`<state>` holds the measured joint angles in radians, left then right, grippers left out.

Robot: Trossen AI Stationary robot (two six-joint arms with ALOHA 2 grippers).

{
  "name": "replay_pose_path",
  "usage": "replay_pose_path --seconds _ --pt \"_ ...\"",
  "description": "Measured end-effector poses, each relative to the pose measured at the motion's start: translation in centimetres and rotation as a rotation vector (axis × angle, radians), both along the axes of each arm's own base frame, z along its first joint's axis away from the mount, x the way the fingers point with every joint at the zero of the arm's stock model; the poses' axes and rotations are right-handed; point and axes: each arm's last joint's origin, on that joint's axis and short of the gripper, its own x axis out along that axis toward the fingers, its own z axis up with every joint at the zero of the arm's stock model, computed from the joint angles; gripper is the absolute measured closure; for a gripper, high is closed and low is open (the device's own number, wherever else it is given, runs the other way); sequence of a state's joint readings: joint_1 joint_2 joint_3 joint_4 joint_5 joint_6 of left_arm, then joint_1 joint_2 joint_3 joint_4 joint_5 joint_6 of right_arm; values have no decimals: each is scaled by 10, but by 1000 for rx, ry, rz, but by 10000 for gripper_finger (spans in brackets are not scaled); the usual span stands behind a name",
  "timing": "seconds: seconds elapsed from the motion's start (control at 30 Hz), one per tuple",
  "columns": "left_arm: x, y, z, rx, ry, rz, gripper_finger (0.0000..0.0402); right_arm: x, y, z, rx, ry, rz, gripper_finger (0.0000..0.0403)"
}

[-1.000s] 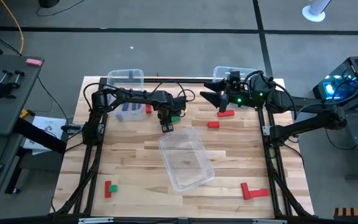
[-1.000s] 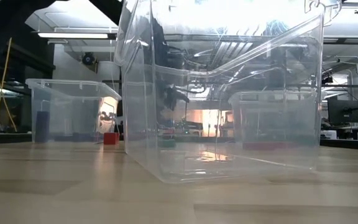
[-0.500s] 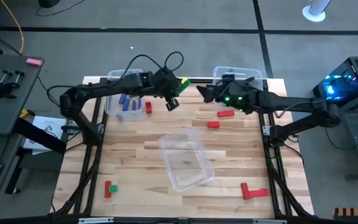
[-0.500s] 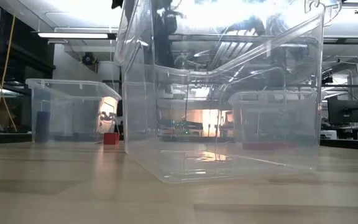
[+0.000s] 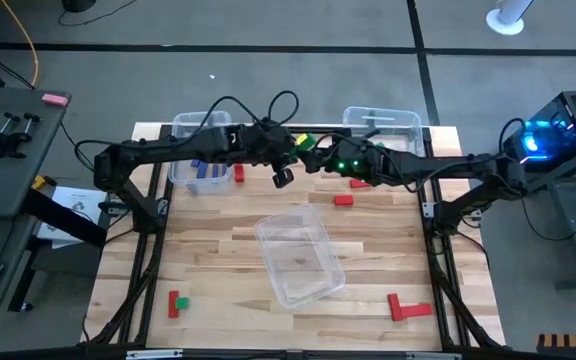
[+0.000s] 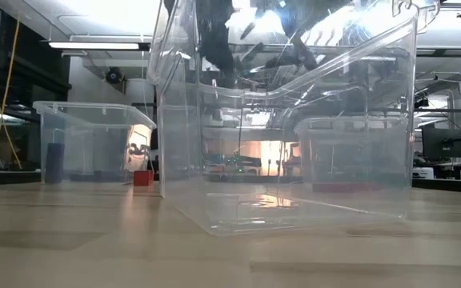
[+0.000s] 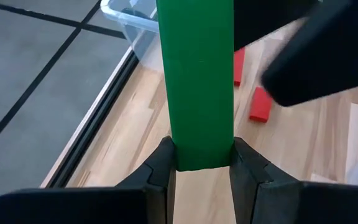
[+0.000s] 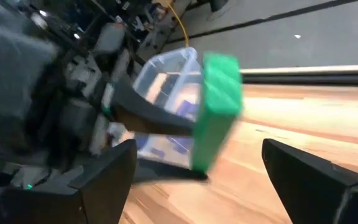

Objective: Sort blocks
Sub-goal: Put the green block into the top right transparent bin

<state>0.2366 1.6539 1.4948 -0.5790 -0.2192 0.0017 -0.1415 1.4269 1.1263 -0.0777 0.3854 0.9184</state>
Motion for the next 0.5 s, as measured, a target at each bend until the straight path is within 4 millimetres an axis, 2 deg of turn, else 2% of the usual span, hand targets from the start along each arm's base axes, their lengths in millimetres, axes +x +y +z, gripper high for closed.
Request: replay_pose_path --seconds 0.17,0.27,0.4,0.5 --pt "1 -4 0 -5 -5 -5 331 1 -4 2 -35 -18 -28 64" --pt "1 -4 0 -5 -6 -4 331 1 -6 4 -41 -30 -34 86" --pt "2 -4 1 -3 -12 -4 331 1 -6 3 -33 -28 -38 163" --pt "2 -3 1 -3 -13 -4 331 1 -6 3 -32 -28 -39 258"
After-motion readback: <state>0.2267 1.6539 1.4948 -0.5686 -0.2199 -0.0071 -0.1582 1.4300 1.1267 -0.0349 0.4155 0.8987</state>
